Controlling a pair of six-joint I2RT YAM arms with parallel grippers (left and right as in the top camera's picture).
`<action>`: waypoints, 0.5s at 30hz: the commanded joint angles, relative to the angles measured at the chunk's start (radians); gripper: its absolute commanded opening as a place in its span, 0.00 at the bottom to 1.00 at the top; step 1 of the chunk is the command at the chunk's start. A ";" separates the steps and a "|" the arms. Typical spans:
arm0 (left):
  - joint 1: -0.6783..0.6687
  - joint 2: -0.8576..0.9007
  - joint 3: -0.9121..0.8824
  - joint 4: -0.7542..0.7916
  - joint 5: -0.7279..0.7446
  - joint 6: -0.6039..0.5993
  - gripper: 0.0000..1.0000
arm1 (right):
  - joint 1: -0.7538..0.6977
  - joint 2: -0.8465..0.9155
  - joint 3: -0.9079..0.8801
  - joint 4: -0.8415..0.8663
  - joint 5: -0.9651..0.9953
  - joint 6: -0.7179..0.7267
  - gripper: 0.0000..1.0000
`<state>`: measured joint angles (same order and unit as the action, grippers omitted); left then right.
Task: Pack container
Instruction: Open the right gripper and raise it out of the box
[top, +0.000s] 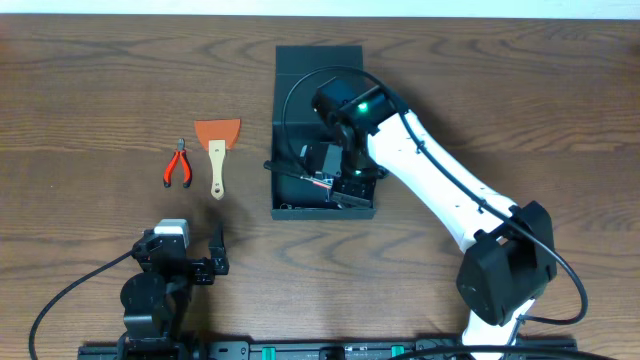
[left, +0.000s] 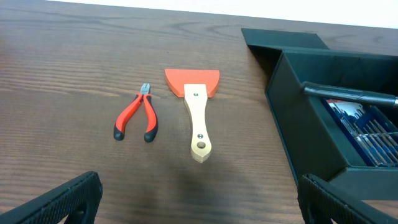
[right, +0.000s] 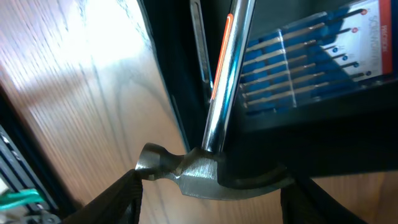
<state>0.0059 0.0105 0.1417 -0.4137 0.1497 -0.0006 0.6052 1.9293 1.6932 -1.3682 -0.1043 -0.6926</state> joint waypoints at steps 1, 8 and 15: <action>0.006 -0.005 -0.020 0.000 -0.005 -0.001 0.99 | -0.050 -0.004 -0.001 0.006 -0.015 -0.072 0.29; 0.006 -0.005 -0.020 0.000 -0.005 -0.001 0.99 | -0.154 -0.004 -0.001 0.000 -0.152 -0.186 0.32; 0.006 -0.005 -0.020 0.000 -0.005 -0.001 0.98 | -0.179 -0.004 -0.001 -0.065 -0.247 -0.441 0.36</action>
<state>0.0059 0.0105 0.1417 -0.4137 0.1501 -0.0006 0.4278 1.9289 1.6932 -1.4235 -0.2718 -0.9680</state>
